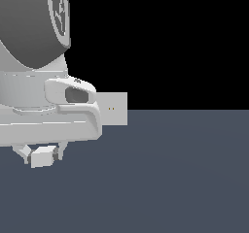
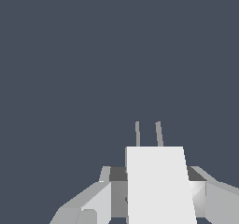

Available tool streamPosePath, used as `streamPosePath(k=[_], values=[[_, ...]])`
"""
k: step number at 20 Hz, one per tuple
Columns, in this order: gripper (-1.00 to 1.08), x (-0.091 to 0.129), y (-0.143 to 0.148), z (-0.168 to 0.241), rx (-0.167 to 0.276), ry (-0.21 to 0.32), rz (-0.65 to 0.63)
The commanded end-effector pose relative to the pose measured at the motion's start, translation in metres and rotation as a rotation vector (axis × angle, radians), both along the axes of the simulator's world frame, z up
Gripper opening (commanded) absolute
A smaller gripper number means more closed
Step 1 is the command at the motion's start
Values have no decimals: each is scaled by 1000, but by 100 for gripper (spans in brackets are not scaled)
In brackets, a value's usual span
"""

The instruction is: Plug the charger into the wall socket.

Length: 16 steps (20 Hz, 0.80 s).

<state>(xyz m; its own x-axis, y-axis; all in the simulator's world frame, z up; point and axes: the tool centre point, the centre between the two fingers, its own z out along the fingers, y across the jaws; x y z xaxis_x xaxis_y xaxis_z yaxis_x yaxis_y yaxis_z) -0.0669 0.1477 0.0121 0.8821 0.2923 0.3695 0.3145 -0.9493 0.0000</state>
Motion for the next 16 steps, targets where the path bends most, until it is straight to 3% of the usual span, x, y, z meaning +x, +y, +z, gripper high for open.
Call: streamPosePath(k=[1, 9, 16], values=[[-100, 1, -1, 0, -1, 0, -2], [-100, 11, -13, 11, 1, 0, -38], [-100, 41, -52, 45, 3, 0, -150]])
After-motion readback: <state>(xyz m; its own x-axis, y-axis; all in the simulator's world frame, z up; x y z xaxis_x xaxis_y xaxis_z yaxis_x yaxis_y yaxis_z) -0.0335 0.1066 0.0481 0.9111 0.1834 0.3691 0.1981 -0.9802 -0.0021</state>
